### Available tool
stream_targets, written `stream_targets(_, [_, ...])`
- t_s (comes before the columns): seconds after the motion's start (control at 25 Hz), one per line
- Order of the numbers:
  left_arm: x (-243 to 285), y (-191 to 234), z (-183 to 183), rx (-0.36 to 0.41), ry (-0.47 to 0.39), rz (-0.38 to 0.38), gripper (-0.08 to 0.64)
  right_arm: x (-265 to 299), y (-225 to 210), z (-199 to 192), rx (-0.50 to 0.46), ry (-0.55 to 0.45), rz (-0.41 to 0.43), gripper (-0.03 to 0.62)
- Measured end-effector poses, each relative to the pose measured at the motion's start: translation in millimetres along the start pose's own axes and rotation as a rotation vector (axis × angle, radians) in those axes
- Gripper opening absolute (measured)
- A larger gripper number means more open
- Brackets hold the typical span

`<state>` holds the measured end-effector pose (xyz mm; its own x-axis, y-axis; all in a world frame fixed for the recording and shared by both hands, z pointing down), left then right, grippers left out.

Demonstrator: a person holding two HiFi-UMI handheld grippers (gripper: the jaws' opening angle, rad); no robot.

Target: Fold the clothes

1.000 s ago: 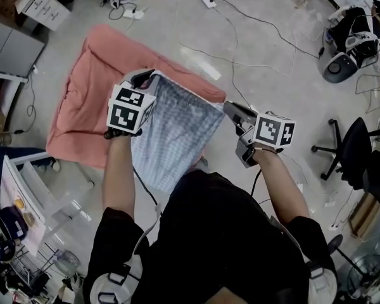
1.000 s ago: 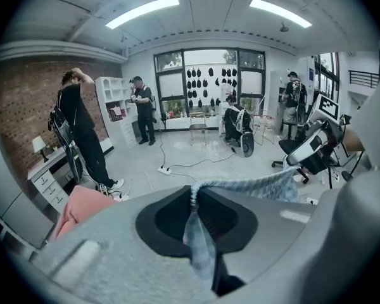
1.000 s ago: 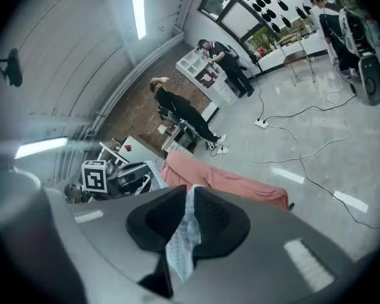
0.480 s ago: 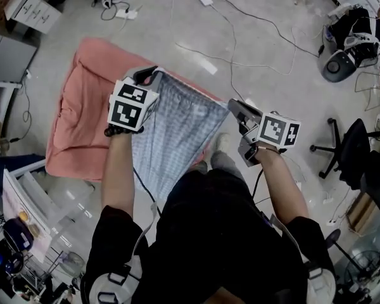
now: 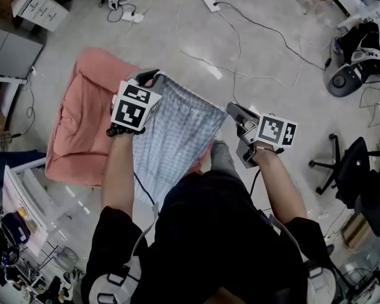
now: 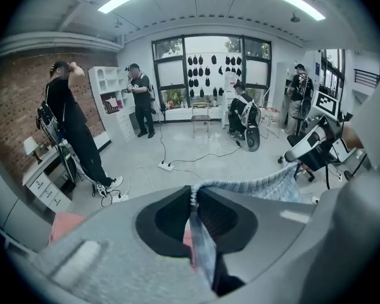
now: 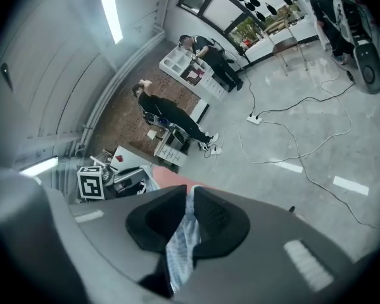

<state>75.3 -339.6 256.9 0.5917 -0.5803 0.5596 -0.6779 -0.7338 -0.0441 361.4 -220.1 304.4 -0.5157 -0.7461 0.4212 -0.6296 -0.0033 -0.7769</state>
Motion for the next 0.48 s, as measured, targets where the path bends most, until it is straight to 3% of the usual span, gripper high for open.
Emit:
stream_targets(0.2, [43, 3, 6, -0.018, 0.063, 0.031, 0.034, 23, -34, 29, 0.042, 0.071, 0.005, 0.041])
stream_targets(0.48, [110, 12, -25, -0.055, 0.175, 0.046, 0.035, 69, -89, 39, 0.056, 0.182, -0.040, 0.041])
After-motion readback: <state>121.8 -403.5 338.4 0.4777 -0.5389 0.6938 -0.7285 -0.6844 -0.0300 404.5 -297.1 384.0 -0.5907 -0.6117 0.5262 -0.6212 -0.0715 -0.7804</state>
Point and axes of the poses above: the fingertips, and each gripper's own axes: x forward along the fingers, y to its left, z out of its top, the point moved 9 cm from there along -x, backward along the fingers, and after that the axes turned 11 degrees about -y, right-handed, at the moved point
